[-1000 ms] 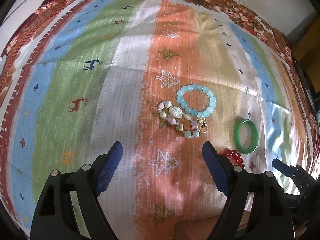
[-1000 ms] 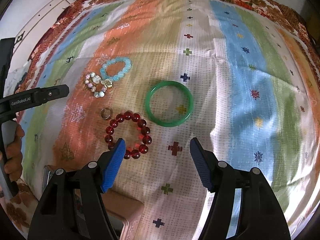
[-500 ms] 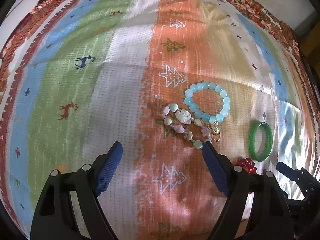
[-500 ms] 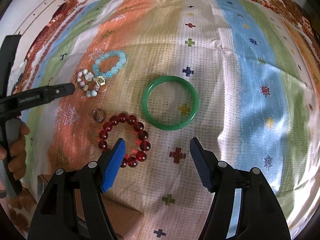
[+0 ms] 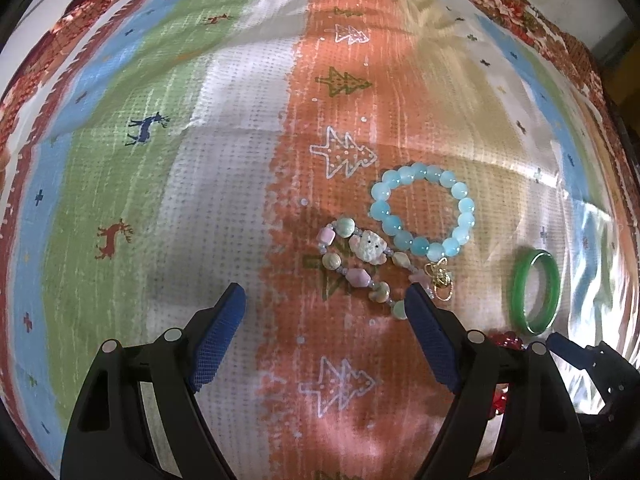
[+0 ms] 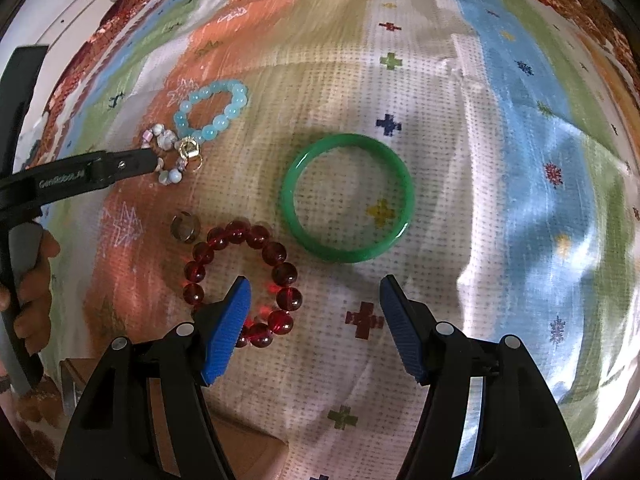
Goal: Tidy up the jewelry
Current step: 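Move right tool to red bead bracelet while left tool moves to pink shell bracelet, then close right tool on red bead bracelet while left tool closes on pink shell bracelet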
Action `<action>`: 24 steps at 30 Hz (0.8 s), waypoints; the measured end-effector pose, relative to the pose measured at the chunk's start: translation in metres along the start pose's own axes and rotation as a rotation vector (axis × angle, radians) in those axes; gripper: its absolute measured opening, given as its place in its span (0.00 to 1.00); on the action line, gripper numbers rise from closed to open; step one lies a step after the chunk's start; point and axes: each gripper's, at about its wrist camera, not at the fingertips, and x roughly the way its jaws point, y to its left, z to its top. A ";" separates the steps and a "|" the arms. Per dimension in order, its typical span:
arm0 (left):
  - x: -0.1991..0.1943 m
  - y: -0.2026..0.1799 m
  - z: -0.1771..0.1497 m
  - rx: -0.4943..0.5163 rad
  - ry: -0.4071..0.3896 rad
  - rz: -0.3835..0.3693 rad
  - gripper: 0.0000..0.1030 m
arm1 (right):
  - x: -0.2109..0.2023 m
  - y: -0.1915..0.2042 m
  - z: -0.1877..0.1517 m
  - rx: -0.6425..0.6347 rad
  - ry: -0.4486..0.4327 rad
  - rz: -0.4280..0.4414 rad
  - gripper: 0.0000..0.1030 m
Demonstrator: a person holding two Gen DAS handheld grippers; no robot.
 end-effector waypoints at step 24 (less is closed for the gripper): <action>0.022 -0.029 0.012 0.121 -0.025 0.131 0.75 | 0.008 0.001 -0.001 -0.018 -0.003 -0.048 0.43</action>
